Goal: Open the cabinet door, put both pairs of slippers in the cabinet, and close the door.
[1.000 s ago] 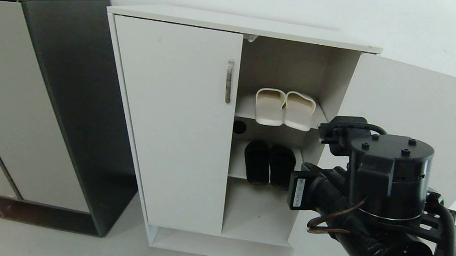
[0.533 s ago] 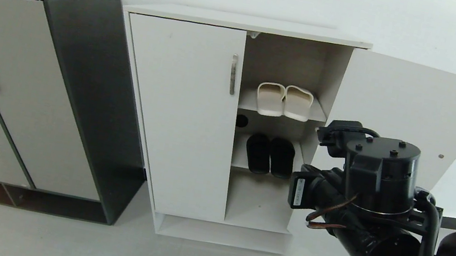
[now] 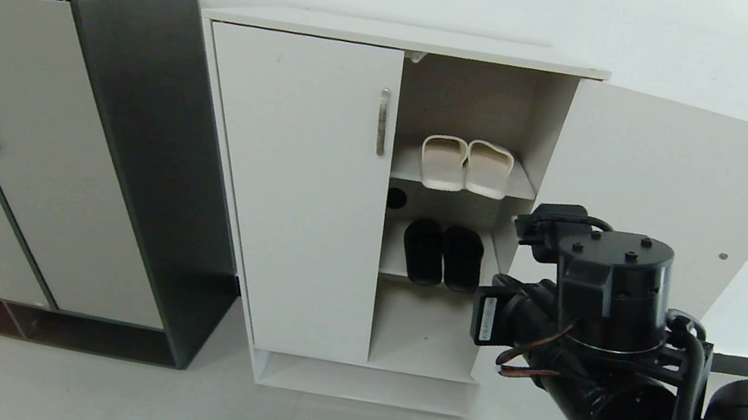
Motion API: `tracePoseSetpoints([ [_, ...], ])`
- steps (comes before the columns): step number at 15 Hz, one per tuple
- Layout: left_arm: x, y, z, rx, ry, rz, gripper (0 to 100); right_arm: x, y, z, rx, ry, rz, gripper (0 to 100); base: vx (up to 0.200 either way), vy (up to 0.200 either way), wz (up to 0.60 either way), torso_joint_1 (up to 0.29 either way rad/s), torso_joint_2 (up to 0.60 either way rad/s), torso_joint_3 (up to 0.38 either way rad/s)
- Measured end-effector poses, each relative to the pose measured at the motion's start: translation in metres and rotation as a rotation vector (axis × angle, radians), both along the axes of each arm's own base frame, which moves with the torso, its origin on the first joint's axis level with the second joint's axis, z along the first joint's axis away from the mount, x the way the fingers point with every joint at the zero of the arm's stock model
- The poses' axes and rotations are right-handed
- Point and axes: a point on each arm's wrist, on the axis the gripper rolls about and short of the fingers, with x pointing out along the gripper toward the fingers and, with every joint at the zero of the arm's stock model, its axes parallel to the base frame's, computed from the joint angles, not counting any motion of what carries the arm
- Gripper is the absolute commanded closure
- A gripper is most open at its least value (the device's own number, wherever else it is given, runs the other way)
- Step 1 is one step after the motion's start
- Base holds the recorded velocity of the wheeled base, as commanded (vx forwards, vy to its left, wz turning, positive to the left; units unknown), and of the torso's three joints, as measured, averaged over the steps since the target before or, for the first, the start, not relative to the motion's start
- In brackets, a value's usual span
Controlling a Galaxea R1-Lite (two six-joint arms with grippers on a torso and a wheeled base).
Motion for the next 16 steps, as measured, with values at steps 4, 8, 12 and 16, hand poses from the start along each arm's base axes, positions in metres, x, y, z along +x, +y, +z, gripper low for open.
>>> tracePoseSetpoints([
  [4,0.0000,0.0000,-0.0001,-0.001,0.001,0.000,100,0.0004,-0.0010,-0.0029,-0.016,0.006,-0.001,100,0.000,0.000,0.00,0.001,-0.05,-0.053],
  [8,0.0000,0.0000,-0.0002,-0.001,0.002,0.002,100,0.0018,-0.0016,-0.0051,-0.027,0.011,-0.004,100,0.000,0.000,0.00,0.037,-0.28,-0.339],
  [12,0.0000,0.0001,0.0000,-0.001,0.000,0.001,100,0.0021,-0.0011,-0.0051,-0.025,0.009,-0.005,100,0.000,0.000,0.00,0.075,-0.51,-0.355],
  [16,0.0000,0.0000,0.0000,-0.001,0.000,0.002,100,0.0018,-0.0007,-0.0053,-0.025,0.010,-0.003,100,0.000,0.000,0.00,0.135,-0.46,-0.333],
])
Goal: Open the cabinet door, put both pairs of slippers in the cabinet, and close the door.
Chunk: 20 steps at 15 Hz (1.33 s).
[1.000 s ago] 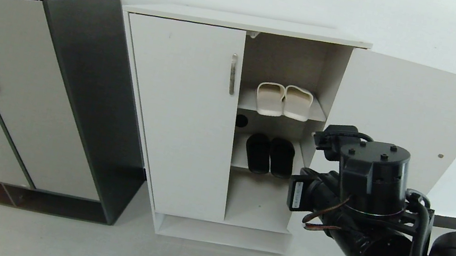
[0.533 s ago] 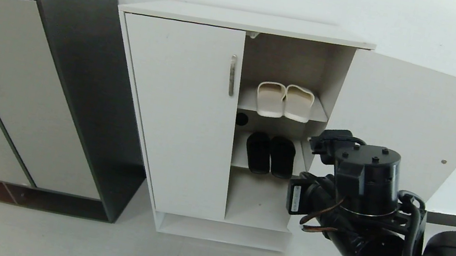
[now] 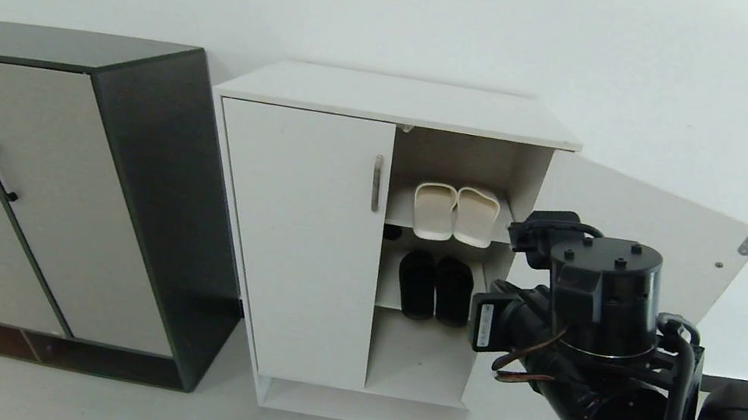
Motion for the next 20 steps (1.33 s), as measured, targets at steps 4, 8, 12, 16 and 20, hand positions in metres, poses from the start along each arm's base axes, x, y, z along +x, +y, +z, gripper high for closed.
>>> tracePoseSetpoints([
  [4,0.0000,0.0000,0.0000,0.000,0.000,0.000,100,0.0007,-0.0005,-0.0002,-0.002,0.000,-0.002,100,0.000,0.000,0.00,0.167,-0.48,-0.318],
  [8,0.0000,0.0000,0.0000,0.000,0.000,0.000,100,0.0020,-0.0015,0.0000,-0.002,0.000,-0.007,100,0.000,0.000,0.00,0.186,-0.50,-0.311],
  [12,0.0000,0.0000,0.0000,0.000,0.000,0.000,100,0.0021,-0.0014,-0.0001,-0.002,0.000,-0.007,100,0.000,0.000,0.00,0.210,-0.52,-0.311],
  [16,0.0000,0.0000,0.0000,0.000,0.000,0.000,100,0.0024,-0.0015,-0.0004,-0.003,0.001,-0.008,100,0.000,0.000,0.00,0.237,-0.55,-0.317],
  [20,0.0000,0.0000,0.0000,0.000,0.000,0.001,100,0.0098,-0.0055,-0.0042,-0.025,0.006,-0.025,100,0.000,0.000,0.00,0.205,-0.47,-0.257],
])
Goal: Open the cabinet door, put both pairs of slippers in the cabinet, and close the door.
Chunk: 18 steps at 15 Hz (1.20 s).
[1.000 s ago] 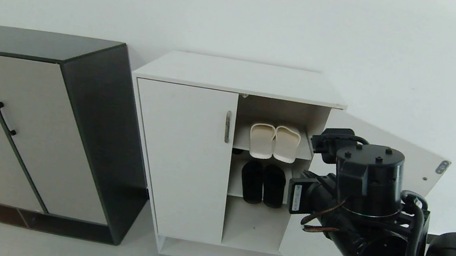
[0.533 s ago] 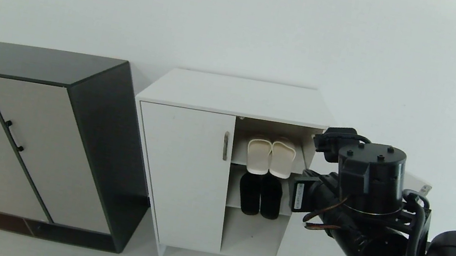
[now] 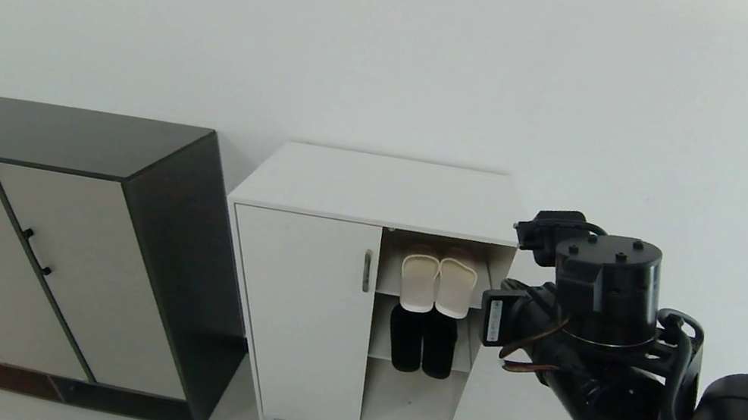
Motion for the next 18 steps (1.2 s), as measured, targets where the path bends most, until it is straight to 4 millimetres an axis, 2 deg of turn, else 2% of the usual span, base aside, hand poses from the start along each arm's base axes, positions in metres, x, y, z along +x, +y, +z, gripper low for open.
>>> tracePoseSetpoints([
  [6,0.000,0.000,0.000,0.000,0.000,-0.001,100,0.009,-0.006,-0.003,-0.005,0.012,-0.008,100,0.000,0.000,-0.60,0.029,-0.05,-0.031],
  [8,0.000,0.000,0.000,0.000,0.001,-0.002,100,0.013,-0.008,-0.004,-0.006,0.012,-0.021,100,0.000,0.000,0.00,0.000,0.00,0.000],
  [10,0.000,0.000,0.000,0.000,0.000,-0.001,100,0.033,-0.019,-0.001,-0.008,0.003,-0.056,100,0.000,0.000,0.00,0.000,0.00,0.000],
  [13,0.000,0.000,0.000,0.000,0.000,0.000,100,0.077,-0.034,0.016,0.001,-0.019,-0.100,100,0.000,0.000,0.00,0.000,0.00,0.000],
  [16,0.000,0.000,0.000,0.001,0.001,0.000,100,0.114,-0.052,0.027,0.029,0.034,-0.141,100,0.000,0.000,0.00,0.000,0.00,0.000],
  [18,0.000,0.000,0.000,0.001,0.001,0.000,100,0.133,-0.060,0.030,0.062,0.044,-0.165,100,-0.200,0.000,0.00,0.005,0.00,0.005],
])
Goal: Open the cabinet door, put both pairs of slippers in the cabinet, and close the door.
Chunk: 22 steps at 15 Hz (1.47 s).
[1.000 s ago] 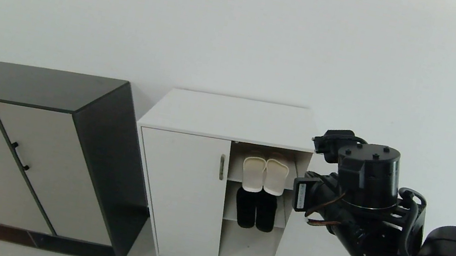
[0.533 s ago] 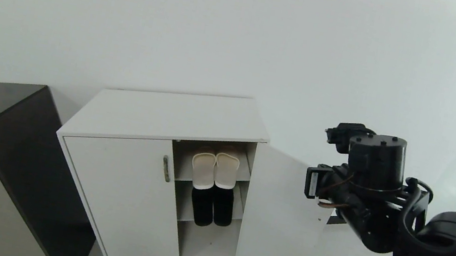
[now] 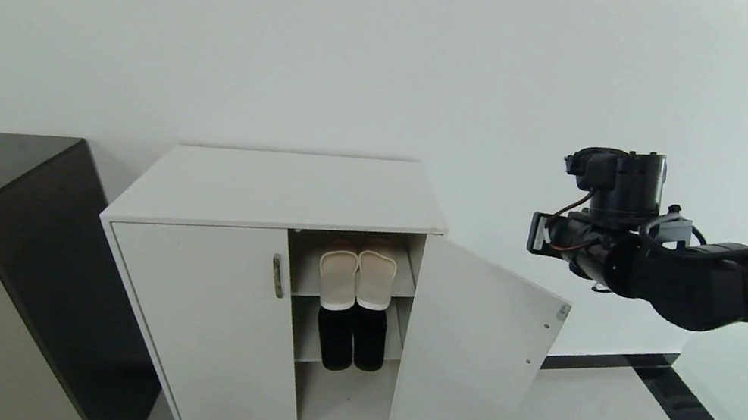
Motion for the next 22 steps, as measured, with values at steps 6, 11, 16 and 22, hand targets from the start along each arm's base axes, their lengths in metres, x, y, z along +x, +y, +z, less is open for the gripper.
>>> tracePoseSetpoints([
  [6,0.000,0.000,0.000,0.002,-0.001,0.000,100,0.039,-0.011,-0.018,0.034,0.014,-0.031,100,-0.067,0.000,0.00,0.003,0.00,0.002],
  [11,0.000,0.000,0.000,0.002,0.000,-0.001,100,0.073,-0.027,-0.039,0.045,0.027,-0.061,100,0.000,0.000,0.00,0.000,0.00,0.000],
  [16,0.000,0.000,0.000,0.002,0.000,-0.001,100,0.090,-0.034,-0.066,0.045,0.074,-0.070,100,0.000,0.000,0.00,0.000,0.00,0.000],
  [22,0.000,0.000,0.000,0.002,0.000,0.000,100,0.097,-0.032,-0.086,0.037,0.112,-0.073,100,0.000,0.000,0.00,0.000,0.00,0.000],
])
